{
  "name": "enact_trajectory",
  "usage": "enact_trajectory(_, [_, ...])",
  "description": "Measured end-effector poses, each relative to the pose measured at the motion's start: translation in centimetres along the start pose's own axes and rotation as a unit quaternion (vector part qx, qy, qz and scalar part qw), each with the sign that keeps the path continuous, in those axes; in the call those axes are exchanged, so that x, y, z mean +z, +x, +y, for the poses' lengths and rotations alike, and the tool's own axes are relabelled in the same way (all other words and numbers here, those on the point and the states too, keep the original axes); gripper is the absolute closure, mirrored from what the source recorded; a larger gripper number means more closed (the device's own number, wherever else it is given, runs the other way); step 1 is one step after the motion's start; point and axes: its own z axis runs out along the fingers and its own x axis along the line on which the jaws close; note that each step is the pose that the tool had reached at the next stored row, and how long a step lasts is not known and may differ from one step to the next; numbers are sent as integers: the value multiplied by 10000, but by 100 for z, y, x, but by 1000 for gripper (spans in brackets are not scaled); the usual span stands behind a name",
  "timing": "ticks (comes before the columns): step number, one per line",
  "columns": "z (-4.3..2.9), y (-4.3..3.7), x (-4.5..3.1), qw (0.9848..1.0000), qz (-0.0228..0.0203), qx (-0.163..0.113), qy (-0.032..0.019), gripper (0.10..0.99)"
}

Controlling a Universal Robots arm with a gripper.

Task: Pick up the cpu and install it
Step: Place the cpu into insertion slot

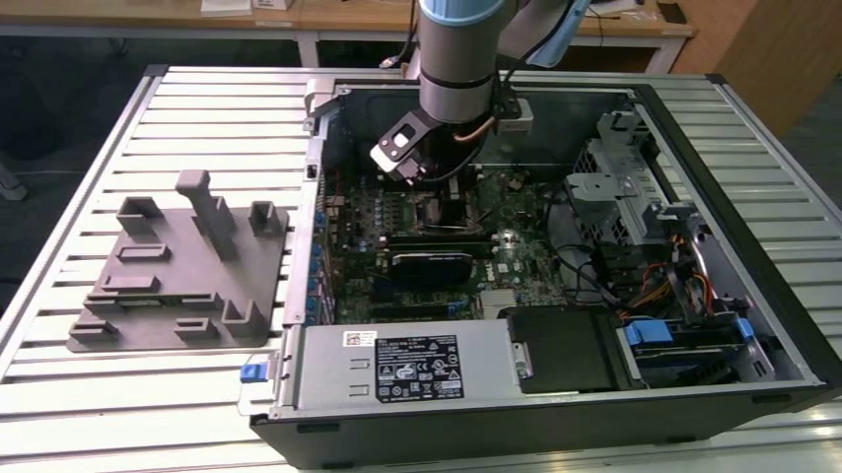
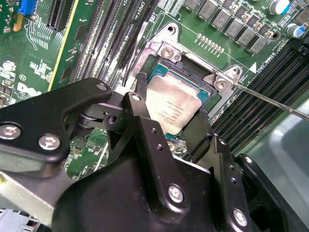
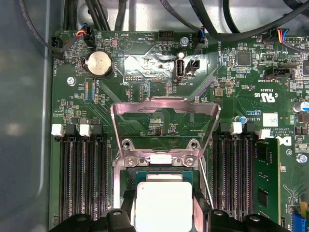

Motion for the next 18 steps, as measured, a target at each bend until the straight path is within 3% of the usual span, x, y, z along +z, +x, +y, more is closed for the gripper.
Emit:
enact_trajectory(4, [0, 1, 2, 10000, 2, 0, -2, 533])
enact_trajectory(5, [0, 1, 2, 10000, 3, 0, -2, 475])
enact_trajectory(12, [4, 2, -63, 10000, 8, 0, -4, 475])
enact_trajectory(18, [5, 2, -69, 10000, 8, 0, -4, 475])
